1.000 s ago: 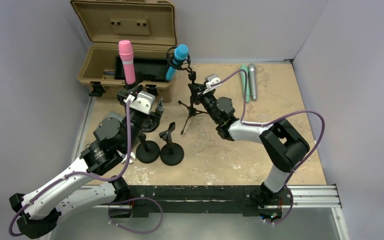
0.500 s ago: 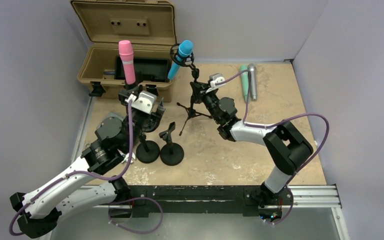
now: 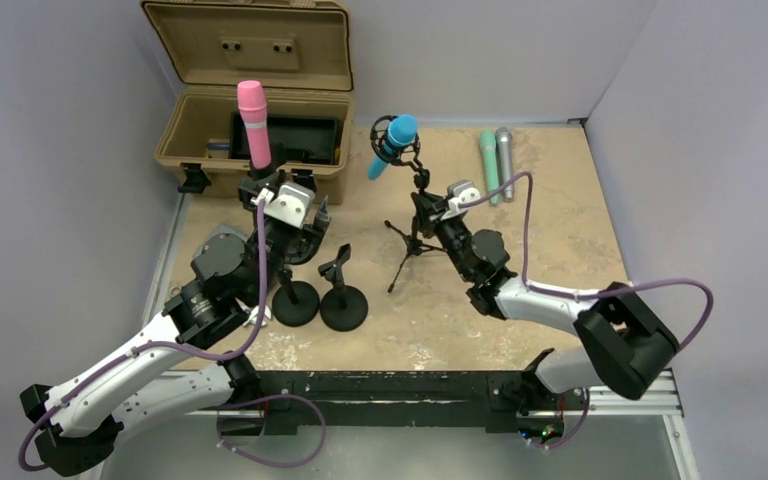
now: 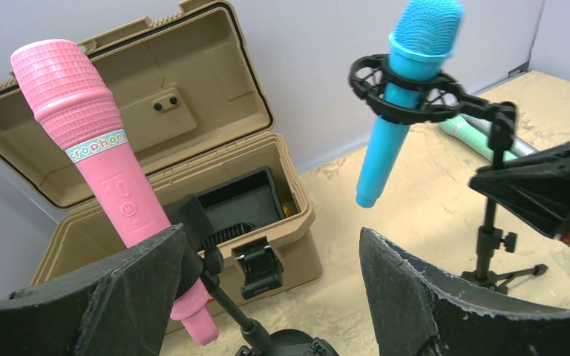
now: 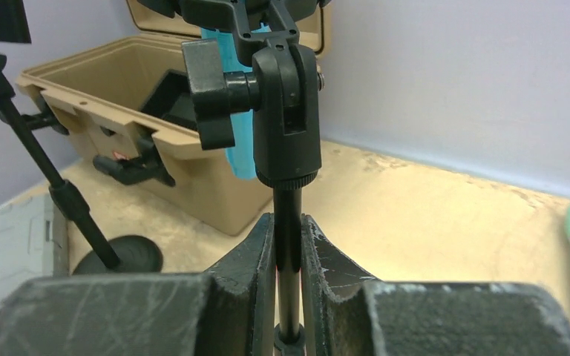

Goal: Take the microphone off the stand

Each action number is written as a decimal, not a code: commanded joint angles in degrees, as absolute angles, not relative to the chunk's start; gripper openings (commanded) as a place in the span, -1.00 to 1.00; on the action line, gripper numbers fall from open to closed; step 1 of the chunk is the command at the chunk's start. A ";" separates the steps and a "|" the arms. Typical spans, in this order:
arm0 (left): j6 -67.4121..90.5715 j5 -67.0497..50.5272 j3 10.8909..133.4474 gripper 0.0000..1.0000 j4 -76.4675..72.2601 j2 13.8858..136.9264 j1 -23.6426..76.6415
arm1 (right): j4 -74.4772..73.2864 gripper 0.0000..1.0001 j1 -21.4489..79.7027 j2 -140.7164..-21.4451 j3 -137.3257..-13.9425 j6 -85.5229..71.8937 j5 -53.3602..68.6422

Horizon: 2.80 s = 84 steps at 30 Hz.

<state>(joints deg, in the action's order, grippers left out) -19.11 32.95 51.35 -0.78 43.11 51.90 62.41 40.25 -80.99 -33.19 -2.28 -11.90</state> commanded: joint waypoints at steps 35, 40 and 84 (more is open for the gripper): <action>-18.20 32.79 52.04 0.68 -1.63 43.35 53.09 | 37.18 -0.12 65.09 -54.66 -25.67 -10.87 -33.27; -18.29 32.99 52.04 0.68 -1.67 42.69 53.09 | 28.30 0.33 65.05 -50.19 -27.37 -15.17 -34.08; -16.10 35.51 52.38 0.68 -1.58 39.55 53.45 | -5.71 0.38 64.86 -73.75 -79.09 -10.79 -46.18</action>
<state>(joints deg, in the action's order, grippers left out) -16.99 34.87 51.35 -0.54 40.16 53.06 -4.73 64.86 -73.84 -77.87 -10.48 -42.87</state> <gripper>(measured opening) 0.843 0.695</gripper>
